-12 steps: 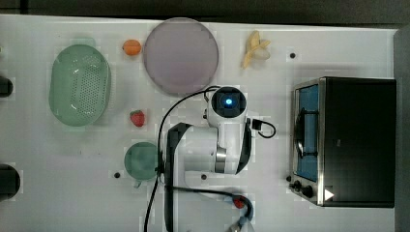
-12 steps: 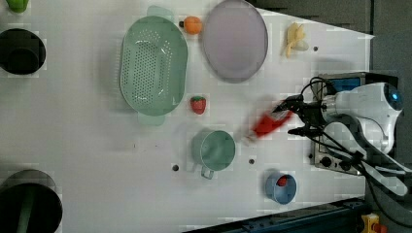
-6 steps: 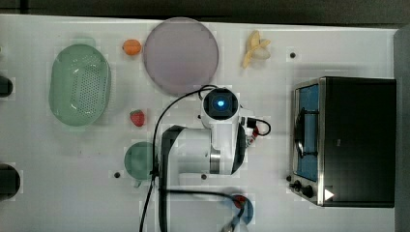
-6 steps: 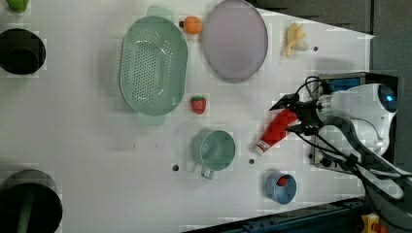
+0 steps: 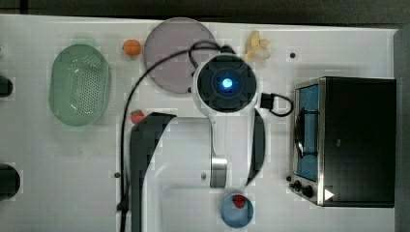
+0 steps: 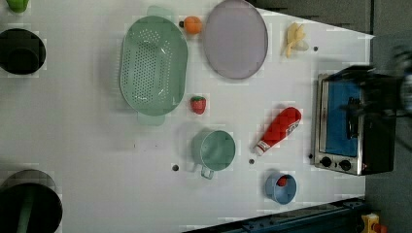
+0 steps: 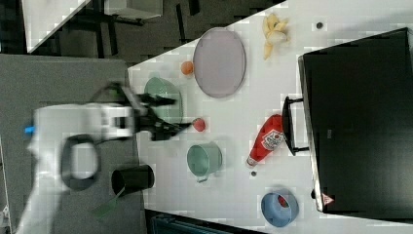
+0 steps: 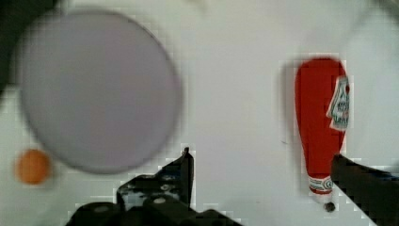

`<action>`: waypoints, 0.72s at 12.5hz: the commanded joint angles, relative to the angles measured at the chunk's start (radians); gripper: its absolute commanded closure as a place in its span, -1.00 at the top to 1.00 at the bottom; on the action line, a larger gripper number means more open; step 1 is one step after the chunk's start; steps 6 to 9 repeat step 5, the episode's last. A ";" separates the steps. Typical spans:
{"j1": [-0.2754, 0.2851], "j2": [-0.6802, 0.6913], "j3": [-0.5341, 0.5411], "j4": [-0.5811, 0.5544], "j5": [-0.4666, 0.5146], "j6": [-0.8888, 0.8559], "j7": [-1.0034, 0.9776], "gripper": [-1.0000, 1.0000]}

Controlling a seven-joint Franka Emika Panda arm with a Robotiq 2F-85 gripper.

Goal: Pick Ketchup from oven and place it on table.

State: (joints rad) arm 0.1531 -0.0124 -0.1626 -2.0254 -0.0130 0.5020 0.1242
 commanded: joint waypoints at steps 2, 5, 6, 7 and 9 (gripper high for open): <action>0.005 -0.078 -0.005 0.245 0.002 -0.251 0.038 1.00; 0.005 -0.080 -0.005 0.345 0.002 -0.437 0.038 1.00; 0.005 -0.080 -0.005 0.345 0.002 -0.437 0.038 1.00; 0.005 -0.080 -0.005 0.345 0.002 -0.437 0.038 1.00; 0.005 -0.080 -0.005 0.345 0.002 -0.437 0.038 1.00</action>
